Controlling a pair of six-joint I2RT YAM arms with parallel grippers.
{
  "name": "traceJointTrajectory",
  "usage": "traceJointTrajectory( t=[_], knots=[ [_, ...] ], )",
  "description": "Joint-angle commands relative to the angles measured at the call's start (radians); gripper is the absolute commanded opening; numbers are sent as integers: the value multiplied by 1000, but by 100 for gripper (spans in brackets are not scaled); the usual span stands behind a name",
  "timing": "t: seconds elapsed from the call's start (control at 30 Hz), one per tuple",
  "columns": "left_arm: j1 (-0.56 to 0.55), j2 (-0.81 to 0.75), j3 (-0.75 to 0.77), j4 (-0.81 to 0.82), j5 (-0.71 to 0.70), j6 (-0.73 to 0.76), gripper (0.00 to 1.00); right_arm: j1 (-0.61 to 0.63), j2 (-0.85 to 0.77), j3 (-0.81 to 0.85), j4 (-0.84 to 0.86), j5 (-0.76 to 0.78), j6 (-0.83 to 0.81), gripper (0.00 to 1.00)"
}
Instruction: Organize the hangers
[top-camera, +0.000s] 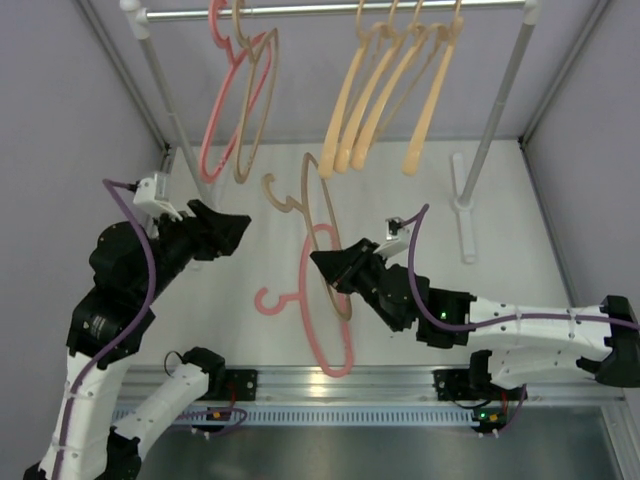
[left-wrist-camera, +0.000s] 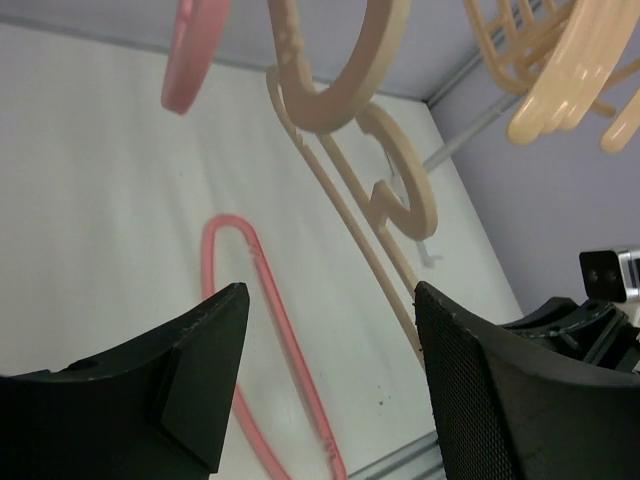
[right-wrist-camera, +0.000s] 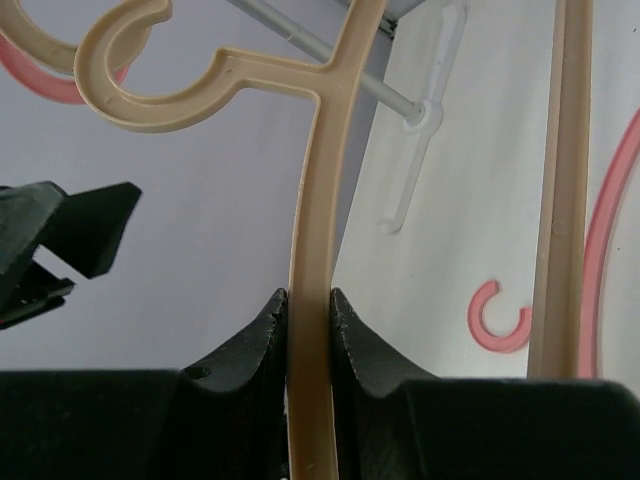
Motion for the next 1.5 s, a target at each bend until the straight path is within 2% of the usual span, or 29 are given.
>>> traceJointTrajectory(
  t=[0.0,0.27,0.63,0.73,0.93,1.47],
  knots=[
    [2,-9,-44,5,131,-64,72,27,1,36,93,74,-2,0],
    [2,-21,-153,10,267,-106,75,35,-9,17,67,130,-1,0],
    [-32,40,-250,120,278,-114,78,38,9,13,21,196,7,0],
    [-111,72,-230,151,200,-117,78,40,18,14,10,216,2,0],
    [-424,158,-247,231,-92,-139,79,38,41,22,12,233,-7,0],
    [-446,222,-269,367,-276,-199,77,43,66,16,19,232,-12,0]
  ],
)
